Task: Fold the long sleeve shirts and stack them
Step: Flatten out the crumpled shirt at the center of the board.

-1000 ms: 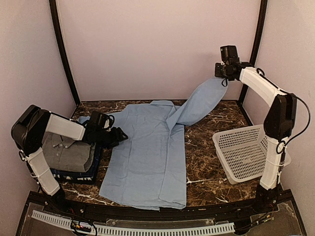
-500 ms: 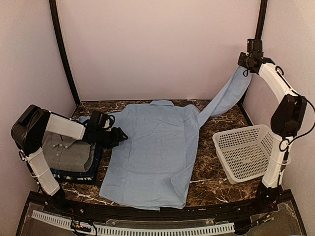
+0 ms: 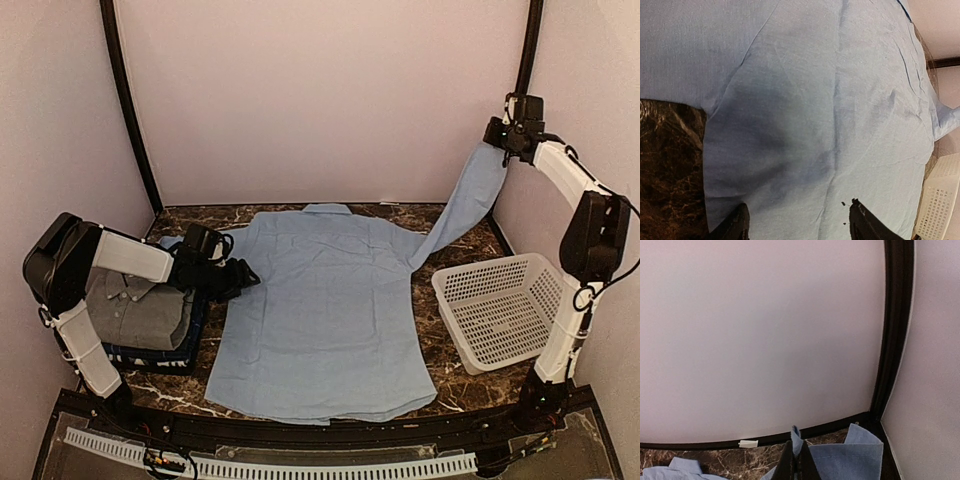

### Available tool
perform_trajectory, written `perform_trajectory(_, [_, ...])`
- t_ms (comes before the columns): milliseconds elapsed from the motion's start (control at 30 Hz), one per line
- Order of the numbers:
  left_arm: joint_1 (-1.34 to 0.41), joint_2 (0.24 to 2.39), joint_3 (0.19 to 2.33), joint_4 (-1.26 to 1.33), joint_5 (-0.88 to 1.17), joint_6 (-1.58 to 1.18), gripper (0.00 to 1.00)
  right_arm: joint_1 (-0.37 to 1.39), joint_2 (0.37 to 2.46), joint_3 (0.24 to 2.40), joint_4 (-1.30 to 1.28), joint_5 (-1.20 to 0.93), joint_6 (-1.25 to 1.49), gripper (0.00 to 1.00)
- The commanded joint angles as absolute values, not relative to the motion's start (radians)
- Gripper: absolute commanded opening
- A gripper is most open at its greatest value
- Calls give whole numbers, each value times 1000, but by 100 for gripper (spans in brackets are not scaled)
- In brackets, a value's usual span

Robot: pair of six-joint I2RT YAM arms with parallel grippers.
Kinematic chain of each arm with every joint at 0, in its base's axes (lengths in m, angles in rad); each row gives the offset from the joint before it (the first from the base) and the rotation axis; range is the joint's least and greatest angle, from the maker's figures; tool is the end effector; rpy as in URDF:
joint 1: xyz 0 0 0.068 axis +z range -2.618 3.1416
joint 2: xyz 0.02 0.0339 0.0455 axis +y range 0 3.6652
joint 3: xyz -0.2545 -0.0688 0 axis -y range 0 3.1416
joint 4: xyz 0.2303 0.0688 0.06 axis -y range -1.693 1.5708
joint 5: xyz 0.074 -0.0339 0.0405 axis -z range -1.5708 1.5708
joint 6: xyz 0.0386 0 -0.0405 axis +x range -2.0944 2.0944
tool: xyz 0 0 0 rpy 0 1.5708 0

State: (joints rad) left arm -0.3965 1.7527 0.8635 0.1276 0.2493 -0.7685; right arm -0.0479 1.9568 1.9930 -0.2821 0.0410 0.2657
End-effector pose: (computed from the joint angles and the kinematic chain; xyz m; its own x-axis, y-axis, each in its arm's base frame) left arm 0.3084 -0.1395 0.1459 -0.8323 -0.3818 -0.4020 -0.0549 0.7783 -0.6254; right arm 0.4524 -0.0233 0.3902 -0.2116 0.2728 -0.9385 0.1483 0.9581 0.2451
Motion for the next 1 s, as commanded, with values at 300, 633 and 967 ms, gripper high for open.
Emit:
perform_trajectory(300, [-393,1756,880,13,239,-741,67,89,1854,1663,-107,-249,142,0])
perform_trajectory(633, [-394,1709,919,14,273,-703,69,162,1863,1524,-115,-238,167,0])
perform_trajectory(967, [-417,1663,978,8,342,-672,74,226,1884,1491,-169,-202,141,0])
